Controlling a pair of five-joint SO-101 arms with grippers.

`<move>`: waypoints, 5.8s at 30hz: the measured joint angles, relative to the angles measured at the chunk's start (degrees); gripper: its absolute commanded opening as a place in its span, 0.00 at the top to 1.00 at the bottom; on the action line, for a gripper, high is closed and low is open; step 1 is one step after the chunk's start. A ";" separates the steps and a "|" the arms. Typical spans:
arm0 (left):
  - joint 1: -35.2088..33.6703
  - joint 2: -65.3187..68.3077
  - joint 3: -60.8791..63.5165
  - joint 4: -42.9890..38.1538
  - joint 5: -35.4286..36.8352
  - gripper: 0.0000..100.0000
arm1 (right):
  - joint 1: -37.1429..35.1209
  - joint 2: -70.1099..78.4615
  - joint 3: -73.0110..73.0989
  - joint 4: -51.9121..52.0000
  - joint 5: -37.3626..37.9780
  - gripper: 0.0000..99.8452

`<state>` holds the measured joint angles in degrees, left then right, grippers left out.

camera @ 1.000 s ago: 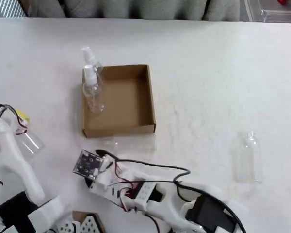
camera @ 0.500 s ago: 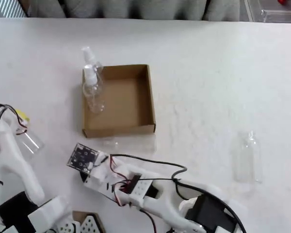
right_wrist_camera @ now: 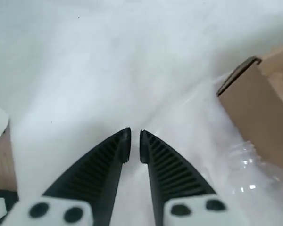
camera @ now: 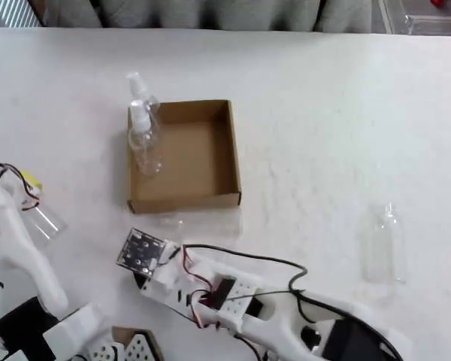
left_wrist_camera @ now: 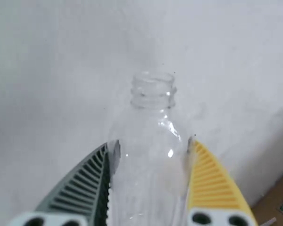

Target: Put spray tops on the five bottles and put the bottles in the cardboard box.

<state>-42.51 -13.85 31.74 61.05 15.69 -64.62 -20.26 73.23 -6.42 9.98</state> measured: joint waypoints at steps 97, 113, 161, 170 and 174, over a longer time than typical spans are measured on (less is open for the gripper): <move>0.00 0.00 2.02 -1.32 0.00 0.94 | 71.82 -44.84 -4.75 79.12 45.45 0.99; 0.00 0.00 2.02 -1.32 0.00 0.94 | 79.38 -8.53 -20.04 65.76 55.38 0.72; 0.00 0.00 4.04 -4.40 0.00 0.95 | 93.89 2.73 -19.60 55.38 25.58 0.98; 0.00 0.00 4.04 -4.40 0.00 0.95 | 89.05 16.79 -32.88 56.09 18.90 0.98; 0.00 0.00 4.04 -4.40 0.00 0.95 | 88.88 16.88 -39.30 63.91 17.76 0.98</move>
<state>-42.51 -13.85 35.78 56.66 15.69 24.26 -3.38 33.93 57.49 27.74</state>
